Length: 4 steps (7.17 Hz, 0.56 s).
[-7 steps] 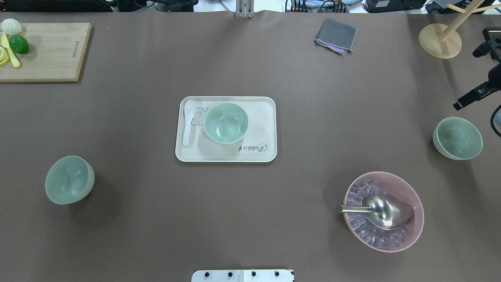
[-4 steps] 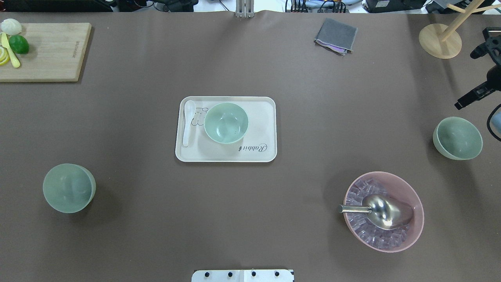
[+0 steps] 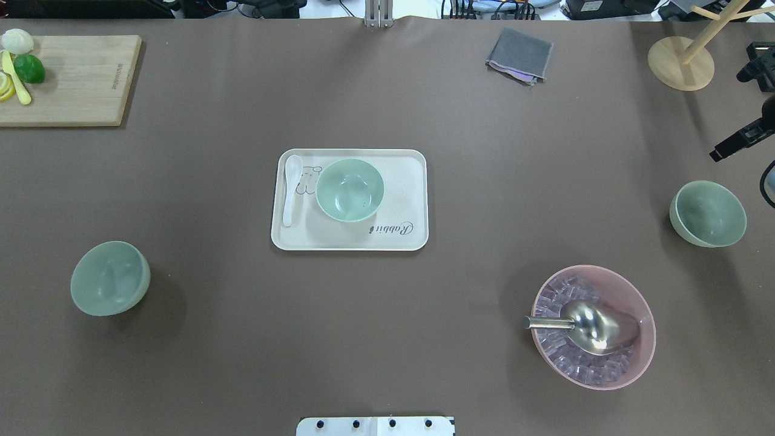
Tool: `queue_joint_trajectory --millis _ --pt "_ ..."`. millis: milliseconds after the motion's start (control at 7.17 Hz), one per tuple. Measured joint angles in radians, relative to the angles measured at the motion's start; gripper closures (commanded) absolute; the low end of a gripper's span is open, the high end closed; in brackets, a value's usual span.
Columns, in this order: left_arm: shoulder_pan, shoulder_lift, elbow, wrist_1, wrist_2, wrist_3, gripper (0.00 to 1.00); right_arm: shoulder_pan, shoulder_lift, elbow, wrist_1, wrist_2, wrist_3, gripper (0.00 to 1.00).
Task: Stack green bowls together
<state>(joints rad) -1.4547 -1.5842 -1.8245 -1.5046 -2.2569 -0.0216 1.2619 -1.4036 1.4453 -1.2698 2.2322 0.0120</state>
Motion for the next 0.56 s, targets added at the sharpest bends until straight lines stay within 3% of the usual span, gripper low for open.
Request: queue_joint_trajectory --millis 279,558 --pt "0.005 0.004 -0.002 -0.056 -0.019 -0.001 0.01 0.008 0.001 0.004 0.002 0.007 0.004 0.0" --pt "0.007 -0.004 0.019 -0.094 -0.131 -0.062 0.01 0.008 -0.037 0.003 0.002 0.075 0.018 0.0"
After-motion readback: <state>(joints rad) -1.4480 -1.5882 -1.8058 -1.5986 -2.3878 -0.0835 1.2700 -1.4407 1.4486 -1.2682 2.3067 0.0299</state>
